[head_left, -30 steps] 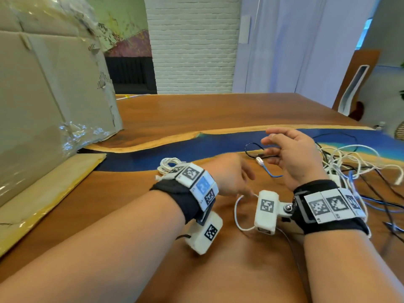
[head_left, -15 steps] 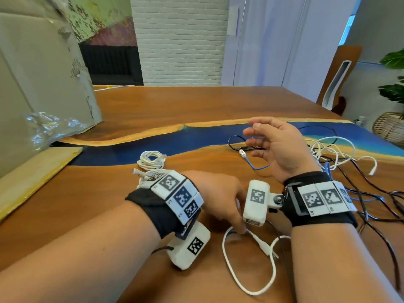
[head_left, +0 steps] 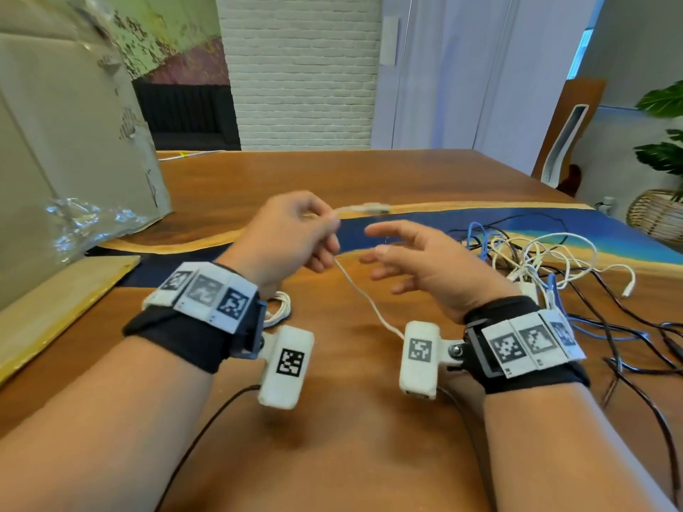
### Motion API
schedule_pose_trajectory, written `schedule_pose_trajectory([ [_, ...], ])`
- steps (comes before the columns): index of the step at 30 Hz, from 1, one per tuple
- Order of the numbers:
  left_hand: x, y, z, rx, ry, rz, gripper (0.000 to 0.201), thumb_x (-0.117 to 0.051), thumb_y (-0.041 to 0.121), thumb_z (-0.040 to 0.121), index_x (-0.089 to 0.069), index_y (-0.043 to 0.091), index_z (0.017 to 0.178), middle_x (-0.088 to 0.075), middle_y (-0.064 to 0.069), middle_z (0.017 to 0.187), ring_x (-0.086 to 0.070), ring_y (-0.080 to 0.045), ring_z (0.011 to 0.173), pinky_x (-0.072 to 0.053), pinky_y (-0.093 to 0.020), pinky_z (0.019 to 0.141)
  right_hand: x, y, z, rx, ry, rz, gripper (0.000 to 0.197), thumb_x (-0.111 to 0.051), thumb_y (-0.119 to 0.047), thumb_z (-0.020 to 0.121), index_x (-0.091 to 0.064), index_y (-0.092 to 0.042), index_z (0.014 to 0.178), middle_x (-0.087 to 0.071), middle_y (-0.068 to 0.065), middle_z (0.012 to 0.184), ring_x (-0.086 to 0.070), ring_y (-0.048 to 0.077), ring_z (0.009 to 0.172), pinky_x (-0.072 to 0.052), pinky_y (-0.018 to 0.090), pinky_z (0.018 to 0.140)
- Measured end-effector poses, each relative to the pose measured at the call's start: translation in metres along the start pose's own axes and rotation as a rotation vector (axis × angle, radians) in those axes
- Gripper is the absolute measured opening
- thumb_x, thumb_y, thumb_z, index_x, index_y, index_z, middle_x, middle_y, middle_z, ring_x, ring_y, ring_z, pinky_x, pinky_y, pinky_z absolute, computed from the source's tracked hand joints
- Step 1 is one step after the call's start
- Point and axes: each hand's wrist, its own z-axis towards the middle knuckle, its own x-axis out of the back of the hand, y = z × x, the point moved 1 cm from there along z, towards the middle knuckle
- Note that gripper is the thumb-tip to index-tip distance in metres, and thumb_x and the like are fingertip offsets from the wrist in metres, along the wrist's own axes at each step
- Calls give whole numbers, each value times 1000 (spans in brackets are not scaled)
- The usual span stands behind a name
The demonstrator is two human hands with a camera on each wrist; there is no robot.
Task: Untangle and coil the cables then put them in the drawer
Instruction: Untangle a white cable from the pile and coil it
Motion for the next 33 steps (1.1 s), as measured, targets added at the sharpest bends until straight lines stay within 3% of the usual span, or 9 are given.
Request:
schedule_pose_trajectory([
  [4, 25, 3, -9, -72, 260, -347, 9, -51, 13, 106, -58, 9, 101, -67, -4, 67, -64, -16, 55, -52, -22, 50, -19, 2, 0, -18, -132, -34, 21, -58, -18, 103, -66, -20, 122, -75, 7, 87, -71, 21, 76, -50, 33, 71],
  [8, 40, -10, -20, -120, 310, -383, 14, -50, 11, 106, -63, 10, 112, -68, -4, 72, -64, -16, 61, -53, -22, 55, -25, 4, -1, -28, -237, -57, 17, -57, -15, 104, -74, -14, 106, -59, 5, 61, -51, 17, 44, -45, 27, 47],
  [14, 37, -27, -31, -100, 135, -65, 41, -57, -9, 92, -82, 21, 79, -73, 1, 107, -65, -6, 86, -52, -26, 72, -9, 0, 8, 56, 247, 188, 21, -55, -19, 106, -71, -11, 97, -57, 2, 61, -48, 17, 43, -45, 31, 48],
  [17, 20, -26, -38, -44, 60, 38, 47, -56, -11, 91, -83, 24, 77, -62, 12, 128, -60, 7, 109, -54, -32, 94, -15, -4, 7, 123, 303, 258, 17, -56, -20, 106, -70, -12, 106, -64, 5, 68, -53, 21, 45, -47, 32, 49],
  [19, 11, -28, -40, -15, 2, -11, 44, -50, -8, 92, -83, 22, 88, -65, 9, 129, -65, -1, 108, -55, -38, 98, -25, -8, 4, 185, 264, 191, 16, -58, -18, 104, -73, -13, 107, -65, 7, 69, -50, 23, 41, -44, 29, 44],
  [23, -1, -30, -43, 50, -61, -303, 13, -63, 13, 96, -64, 12, 109, -71, -7, 106, -72, -30, 84, -56, -39, 77, -46, -16, -2, 241, 129, -10, 14, -61, -12, 102, -75, -11, 104, -68, 9, 66, -46, 23, 36, -37, 24, 38],
  [27, -11, -30, -44, 24, -92, -213, 34, -64, 49, 89, -71, 16, 95, -53, -4, 74, -54, -24, 59, -45, -36, 59, -56, -20, -6, 254, 26, -100, 20, -56, 0, 100, -67, -10, 113, -68, 5, 65, -56, 7, 43, -45, 19, 48],
  [29, -16, -30, -44, -13, -59, -197, 38, -61, 46, 94, -73, 10, 88, -46, -5, 67, -43, -21, 54, -38, -34, 55, -58, -21, -7, 268, 25, -186, 31, -54, 4, 97, -58, -14, 122, -69, -2, 62, -60, 1, 51, -45, 16, 58],
  [33, -15, -30, -43, -39, 36, -267, 24, -54, 26, 105, -77, 30, 113, -57, 0, 68, -34, -16, 50, -30, -29, 48, -46, -28, -12, 250, 27, -233, 32, -64, -15, 99, -45, -23, 124, -76, 8, 74, -57, 2, 50, -38, 20, 56],
])
